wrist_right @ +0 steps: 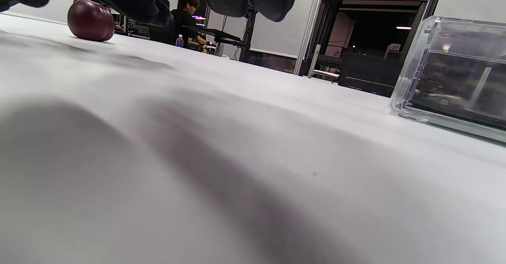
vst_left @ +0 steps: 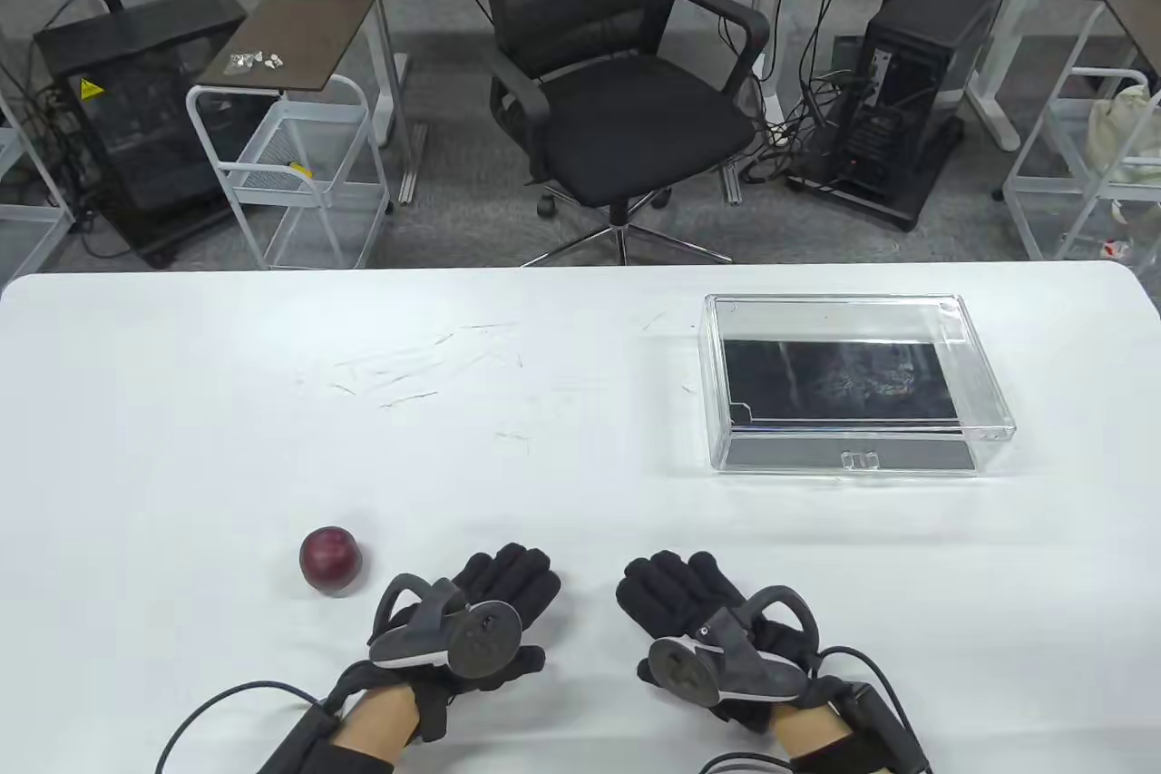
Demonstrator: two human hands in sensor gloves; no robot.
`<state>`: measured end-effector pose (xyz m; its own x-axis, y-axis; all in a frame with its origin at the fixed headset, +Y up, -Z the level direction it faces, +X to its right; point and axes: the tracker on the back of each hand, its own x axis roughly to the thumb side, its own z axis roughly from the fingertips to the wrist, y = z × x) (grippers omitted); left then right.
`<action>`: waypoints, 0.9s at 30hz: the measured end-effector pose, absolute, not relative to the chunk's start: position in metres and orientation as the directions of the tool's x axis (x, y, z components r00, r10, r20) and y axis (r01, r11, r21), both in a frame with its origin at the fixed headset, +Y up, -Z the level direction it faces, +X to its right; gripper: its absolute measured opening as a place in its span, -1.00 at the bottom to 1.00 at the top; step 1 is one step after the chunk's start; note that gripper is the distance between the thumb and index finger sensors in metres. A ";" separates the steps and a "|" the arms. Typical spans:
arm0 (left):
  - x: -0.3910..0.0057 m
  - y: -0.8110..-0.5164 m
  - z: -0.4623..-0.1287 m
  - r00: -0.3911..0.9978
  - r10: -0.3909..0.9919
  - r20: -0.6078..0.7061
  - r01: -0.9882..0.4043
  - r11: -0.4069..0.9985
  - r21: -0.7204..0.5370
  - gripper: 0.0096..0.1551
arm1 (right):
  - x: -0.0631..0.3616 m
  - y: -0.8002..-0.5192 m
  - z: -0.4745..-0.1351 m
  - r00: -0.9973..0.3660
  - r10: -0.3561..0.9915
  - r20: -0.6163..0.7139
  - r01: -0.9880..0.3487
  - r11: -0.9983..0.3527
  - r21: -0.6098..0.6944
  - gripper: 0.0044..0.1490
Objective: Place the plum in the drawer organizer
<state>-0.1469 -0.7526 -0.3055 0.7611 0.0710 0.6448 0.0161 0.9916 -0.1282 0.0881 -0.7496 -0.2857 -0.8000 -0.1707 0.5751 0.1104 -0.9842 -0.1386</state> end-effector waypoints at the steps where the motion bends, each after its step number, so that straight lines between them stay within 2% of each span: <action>1: -0.147 -0.753 -0.306 0.761 0.072 0.644 0.014 0.992 -0.128 -0.07 | 0.088 -0.749 -0.285 -0.799 -0.172 0.576 0.111 -0.984 -0.139 0.03; 8: -0.149 -0.753 -0.307 0.766 0.080 0.638 0.007 0.991 -0.133 -0.07 | 0.088 -0.749 -0.286 -0.801 -0.168 0.574 0.111 -0.985 -0.133 0.03; 11: -0.149 -0.753 -0.308 0.767 0.084 0.636 0.004 0.991 -0.136 -0.07 | 0.097 -0.744 -0.293 -0.830 -0.217 0.514 0.139 -0.973 -0.185 0.02; 13: -0.149 -0.752 -0.308 0.770 0.089 0.632 0.001 0.990 -0.140 -0.07 | 0.113 -0.735 -0.304 -0.866 -0.265 0.423 0.177 -0.955 -0.237 0.04; 16: -0.151 -0.751 -0.309 0.773 0.098 0.627 -0.011 0.990 -0.141 -0.07 | 0.157 -0.723 -0.330 -0.948 -0.264 0.178 0.226 -0.951 -0.210 0.12; 18: -0.152 -0.749 -0.310 0.774 0.108 0.624 -0.025 0.990 -0.141 -0.08 | 0.197 -0.722 -0.354 -0.970 -0.241 -0.027 0.242 -0.964 -0.107 0.16; 21: -0.154 -0.749 -0.311 0.776 0.122 0.619 -0.035 0.988 -0.151 -0.07 | 0.245 -0.727 -0.380 -0.925 -0.256 -0.282 0.254 -0.966 0.044 0.19; 22: -0.154 -0.749 -0.311 0.777 0.124 0.618 -0.035 0.987 -0.154 -0.08 | 0.254 -0.727 -0.386 -0.913 -0.244 -0.327 0.243 -0.969 0.046 0.20; 27: -0.156 -0.750 -0.314 0.781 0.138 0.609 -0.044 0.985 -0.166 -0.07 | 0.285 -0.724 -0.419 -0.838 -0.011 -0.545 -0.023 -0.998 0.056 0.21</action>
